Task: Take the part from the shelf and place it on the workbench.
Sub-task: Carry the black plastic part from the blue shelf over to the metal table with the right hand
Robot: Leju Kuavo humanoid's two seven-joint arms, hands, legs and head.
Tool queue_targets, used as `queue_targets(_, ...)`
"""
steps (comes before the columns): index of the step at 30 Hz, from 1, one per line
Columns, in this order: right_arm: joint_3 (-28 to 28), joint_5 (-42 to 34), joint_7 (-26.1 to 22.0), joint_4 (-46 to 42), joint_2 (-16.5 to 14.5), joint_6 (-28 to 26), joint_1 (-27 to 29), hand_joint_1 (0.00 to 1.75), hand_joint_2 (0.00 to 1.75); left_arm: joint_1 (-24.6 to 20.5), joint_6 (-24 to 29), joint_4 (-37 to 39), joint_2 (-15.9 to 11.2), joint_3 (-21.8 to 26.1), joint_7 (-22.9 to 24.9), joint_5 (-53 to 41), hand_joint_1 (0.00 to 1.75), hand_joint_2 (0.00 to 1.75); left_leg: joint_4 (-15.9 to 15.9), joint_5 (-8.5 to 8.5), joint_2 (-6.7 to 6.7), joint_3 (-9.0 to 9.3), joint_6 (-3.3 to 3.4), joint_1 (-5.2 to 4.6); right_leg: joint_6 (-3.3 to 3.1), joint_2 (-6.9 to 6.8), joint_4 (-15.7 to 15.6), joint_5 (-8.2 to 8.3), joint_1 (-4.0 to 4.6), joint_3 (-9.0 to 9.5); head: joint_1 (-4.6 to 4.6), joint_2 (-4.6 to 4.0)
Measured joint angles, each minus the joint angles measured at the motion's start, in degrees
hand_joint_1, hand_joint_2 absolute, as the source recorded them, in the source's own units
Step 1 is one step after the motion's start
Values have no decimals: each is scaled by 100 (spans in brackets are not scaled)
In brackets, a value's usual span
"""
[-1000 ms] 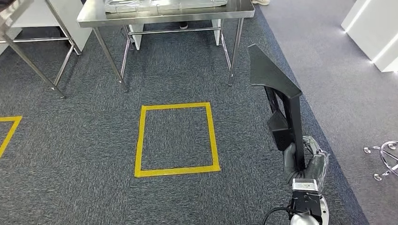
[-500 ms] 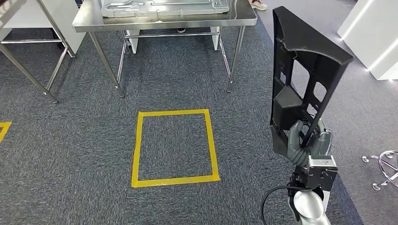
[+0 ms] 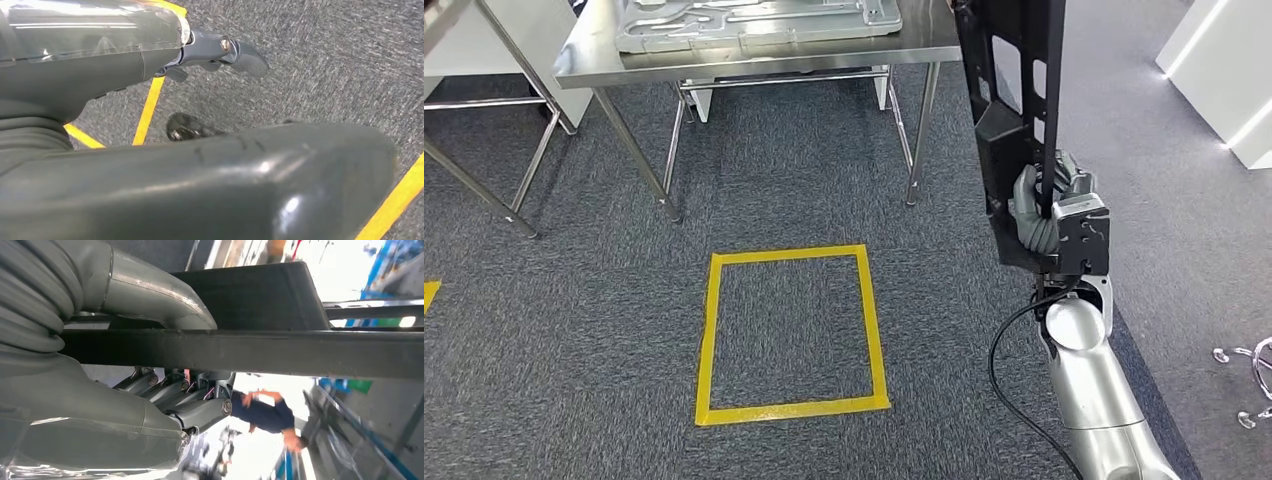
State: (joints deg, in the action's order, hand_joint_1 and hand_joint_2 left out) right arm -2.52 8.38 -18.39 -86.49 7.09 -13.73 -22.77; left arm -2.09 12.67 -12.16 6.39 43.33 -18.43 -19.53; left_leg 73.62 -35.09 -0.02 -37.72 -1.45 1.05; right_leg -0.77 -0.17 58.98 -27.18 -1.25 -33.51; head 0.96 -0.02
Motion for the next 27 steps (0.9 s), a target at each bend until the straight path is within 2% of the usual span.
queue_targets(1, -65, -8, -43, 127, -17, 90, -95, 175, 175, 11, 26, 1, 2, 32, 17, 26, 0, 0, 60, -165, 1, -174, 16, -10, -11, 1, -1, -79, 16, 98, 0, -1)
queue_targets(2, -139, 13, -84, 266, -42, 144, -202, 175, 175, 20, 56, 1, 2, 65, 35, 51, 0, 0, -45, -215, 4, -276, 47, -27, -17, -2, -3, -164, 33, 211, 0, -1)
queue_targets(3, -211, 56, -113, 396, -74, 164, -315, 175, 175, 23, 83, 1, 2, 96, 51, 73, 0, 0, -286, -88, 23, -316, 99, -57, -19, -16, -5, -252, 51, 333, 0, -1)
queue_targets(5, -357, 135, -138, 658, -162, 166, -525, 175, 175, 29, 135, 1, -1, 161, 80, 98, 0, 0, -938, 715, 147, -325, 251, -155, -4, -51, -12, -435, 88, 545, -1, -1)
queue_targets(6, -416, 162, -131, 767, -208, 172, -622, 175, 175, 30, 156, 1, -3, 188, 93, 104, 0, 0, -1160, 1068, 191, -309, 307, -195, 18, -67, -23, -517, 106, 623, -3, -1)
queue_targets(7, -474, 186, -103, 868, -257, 187, -710, 175, 175, 28, 180, 1, -1, 209, 105, 110, 0, 0, -1297, 1311, 213, -290, 348, -224, 48, -79, -39, -573, 116, 694, -2, 0)
queue_targets(9, -567, 215, -17, 991, -329, 227, -893, 175, 175, 8, 214, 1, 9, 233, 113, 125, 0, 0, -1376, 1297, 147, -184, 385, -218, 133, -95, 3, -557, 125, 753, -4, 1)
queue_targets(10, -607, 227, 24, 1037, -358, 241, -981, 175, 175, -1, 228, 0, 18, 246, 110, 131, 0, 0, -1434, 1279, 113, -108, 410, -207, 170, -91, 125, -489, 115, 725, -3, 1)
queue_targets(11, -640, 238, 48, 1082, -377, 245, -1073, 175, 175, -10, 239, 0, 23, 264, 109, 134, 0, 0, -1491, 1254, 83, -23, 433, -190, 201, -75, 348, -411, 108, 610, -5, 1)
queue_targets(12, -662, 252, 65, 1130, -388, 245, -1158, 175, 175, -18, 249, -1, 28, 283, 109, 135, 0, 0, -1539, 1224, 54, 67, 448, -173, 221, -54, 654, -383, 97, 420, -5, 1)
queue_targets(13, -676, 271, 78, 1177, -394, 244, -1222, 175, 175, -22, 260, -1, 31, 298, 108, 135, 0, 0, -1574, 1177, 26, 149, 459, -164, 236, -32, 987, -425, 85, 184, -5, 0)
queue_targets(14, -687, 290, 97, 1223, -397, 243, -1269, 175, 175, -24, 268, 0, 32, 310, 108, 134, 0, 0, -1594, 1115, 0, 234, 466, -155, 243, -19, 1273, -576, 77, -74, -6, 0)
queue_targets(15, -697, 307, 122, 1265, -399, 242, -1296, 175, 175, -26, 273, 0, 34, 316, 108, 133, 0, 0, -1606, 1043, -29, 329, 464, -148, 253, -14, 1452, -796, 66, -306, -5, -1)
queue_targets(16, -708, 327, 150, 1300, -402, 241, -1309, 175, 175, -25, 275, 1, 38, 320, 107, 127, 0, 0, -1612, 963, -57, 431, 458, -144, 260, -12, 1489, -1001, 54, -473, -6, -1)
queue_targets(17, -721, 354, 186, 1330, -407, 238, -1323, 175, 175, -19, 276, 1, 43, 322, 107, 119, 0, 0, -1613, 877, -80, 544, 450, -140, 271, -13, 1390, -1116, 45, -580, -6, -1)
queue_targets(18, -735, 386, 218, 1352, -413, 235, -1338, 175, 175, -12, 276, 1, 47, 325, 105, 110, 0, 0, -1613, 787, -97, 661, 438, -139, 284, -13, 1167, -1058, 38, -632, -6, -1)
queue_targets(19, -746, 425, 247, 1366, -417, 231, -1350, 175, 175, -2, 275, 1, 54, 329, 104, 103, 0, 0, -1615, 693, -108, 772, 423, -138, 285, -17, 842, -742, 36, -647, -7, -1)
queue_targets(20, -755, 465, 270, 1381, -421, 228, -1360, 175, 175, 7, 274, 3, 61, 335, 103, 100, 0, 0, -1597, 594, -116, 881, 400, -142, 272, -23, 500, -269, 44, -658, -5, -1)
queue_targets(21, -763, 496, 292, 1392, -425, 227, -1369, 175, 175, 12, 273, 4, 66, 344, 103, 100, 0, 0, -1598, 504, -126, 955, 367, -146, 238, -29, 247, 143, 61, -653, -9, -1)
queue_targets(22, -770, 523, 316, 1395, -430, 225, -1380, 175, 175, 15, 273, 6, 70, 352, 103, 100, 0, 0, -1615, 430, -134, 1014, 331, -149, 194, -29, 84, 459, 79, -645, -9, -1)
queue_targets(23, -775, 549, 337, 1389, -442, 223, -1403, 175, 175, 10, 274, 8, 71, 360, 103, 101, 0, 0, -1600, 408, -136, 1057, 294, -152, 148, -22, 24, 560, 94, -628, -6, 0)
queue_targets(25, -782, 592, 371, 1352, -470, 218, -1481, 175, 175, -8, 279, 7, 68, 367, 102, 102, 0, 0, -1419, 488, -124, 1013, 222, -151, 62, 2, -22, 476, 84, -509, 1, 1)
queue_targets(26, -783, 608, 375, 1339, -484, 215, -1526, 175, 175, -18, 282, 6, 67, 369, 99, 103, 0, 0, -1166, 573, -108, 894, 190, -149, 19, 9, -59, 434, 73, -429, 4, 2)
queue_targets(27, -784, 617, 378, 1333, -495, 212, -1565, 175, 175, -26, 285, 6, 66, 370, 98, 103, 0, 0, -843, 614, -94, 697, 160, -141, -14, 13, -89, 386, 63, -338, 4, 1)
